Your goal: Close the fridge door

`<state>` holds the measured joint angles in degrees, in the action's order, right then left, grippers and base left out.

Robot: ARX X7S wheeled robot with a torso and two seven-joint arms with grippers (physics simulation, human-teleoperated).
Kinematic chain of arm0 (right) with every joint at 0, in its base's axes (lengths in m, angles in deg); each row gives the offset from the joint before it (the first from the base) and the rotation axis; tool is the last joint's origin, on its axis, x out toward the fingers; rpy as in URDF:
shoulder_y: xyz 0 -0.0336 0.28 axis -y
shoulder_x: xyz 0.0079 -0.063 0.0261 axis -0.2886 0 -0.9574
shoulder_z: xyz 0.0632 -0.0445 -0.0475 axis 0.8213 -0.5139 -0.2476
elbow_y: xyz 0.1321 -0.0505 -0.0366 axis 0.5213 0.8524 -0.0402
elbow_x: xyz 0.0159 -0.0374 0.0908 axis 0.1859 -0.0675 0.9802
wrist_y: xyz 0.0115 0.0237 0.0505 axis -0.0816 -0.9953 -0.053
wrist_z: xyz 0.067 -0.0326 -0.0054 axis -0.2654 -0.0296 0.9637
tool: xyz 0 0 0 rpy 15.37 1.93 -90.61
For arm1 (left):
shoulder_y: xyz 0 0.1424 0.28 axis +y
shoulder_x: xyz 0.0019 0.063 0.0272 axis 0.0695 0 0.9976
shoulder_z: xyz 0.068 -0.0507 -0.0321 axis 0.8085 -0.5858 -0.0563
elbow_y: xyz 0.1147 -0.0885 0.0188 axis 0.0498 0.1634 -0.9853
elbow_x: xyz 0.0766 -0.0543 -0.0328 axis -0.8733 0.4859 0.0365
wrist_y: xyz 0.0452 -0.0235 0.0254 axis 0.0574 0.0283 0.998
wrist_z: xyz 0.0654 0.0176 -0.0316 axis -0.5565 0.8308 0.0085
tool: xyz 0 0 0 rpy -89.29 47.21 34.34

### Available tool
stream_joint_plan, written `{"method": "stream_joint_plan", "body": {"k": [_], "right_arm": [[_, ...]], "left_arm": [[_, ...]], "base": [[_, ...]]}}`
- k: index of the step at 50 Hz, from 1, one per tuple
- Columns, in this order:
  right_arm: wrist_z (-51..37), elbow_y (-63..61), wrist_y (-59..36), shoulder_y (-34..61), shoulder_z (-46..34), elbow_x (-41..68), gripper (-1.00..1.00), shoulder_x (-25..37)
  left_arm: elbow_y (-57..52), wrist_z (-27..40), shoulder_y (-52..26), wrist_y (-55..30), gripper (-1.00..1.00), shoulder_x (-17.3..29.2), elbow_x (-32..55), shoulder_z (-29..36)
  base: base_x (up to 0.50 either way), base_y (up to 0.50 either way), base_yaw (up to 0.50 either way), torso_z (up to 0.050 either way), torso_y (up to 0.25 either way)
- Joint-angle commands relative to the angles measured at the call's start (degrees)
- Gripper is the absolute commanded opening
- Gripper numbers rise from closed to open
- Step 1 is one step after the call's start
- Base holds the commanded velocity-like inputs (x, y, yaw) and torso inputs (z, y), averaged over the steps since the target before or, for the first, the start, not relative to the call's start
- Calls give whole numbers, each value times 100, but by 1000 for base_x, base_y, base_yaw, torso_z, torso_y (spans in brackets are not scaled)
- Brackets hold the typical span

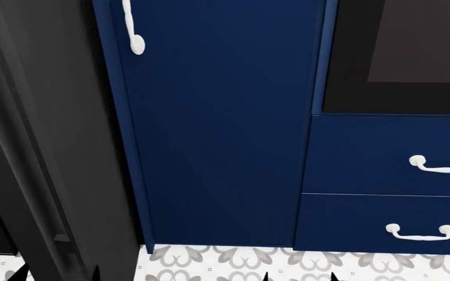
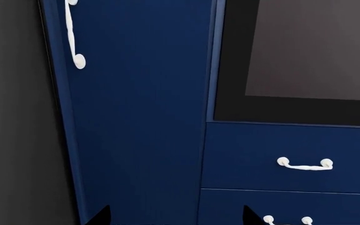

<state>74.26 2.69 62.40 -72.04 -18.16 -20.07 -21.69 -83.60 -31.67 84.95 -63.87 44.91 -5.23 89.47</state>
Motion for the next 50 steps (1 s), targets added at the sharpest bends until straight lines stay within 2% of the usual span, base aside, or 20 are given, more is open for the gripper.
{"method": "stream_joint_plan", "body": {"k": [1, 18, 32, 50], "right_arm": [[-71, 13, -92, 33, -76, -30, 100, 31], [-136, -15, -173, 44, -108, 54, 100, 69], [-181, 24, -127, 66, -158, 60, 100, 108], [-243, -28, -173, 67, -220, 80, 100, 166]], "left_arm": [[7, 45, -2, -3, 100, 39, 18, 49], [-56, 103, 7, -14, 100, 87, 105, 78], [-67, 154, -5, -11, 100, 120, 134, 123], [-94, 215, -2, -7, 100, 160, 176, 180]], "base": [[348, 0, 0, 0, 0], [500, -22, 0, 0, 0], [483, -226, 0, 0, 0], [500, -82, 0, 0, 0]]}}
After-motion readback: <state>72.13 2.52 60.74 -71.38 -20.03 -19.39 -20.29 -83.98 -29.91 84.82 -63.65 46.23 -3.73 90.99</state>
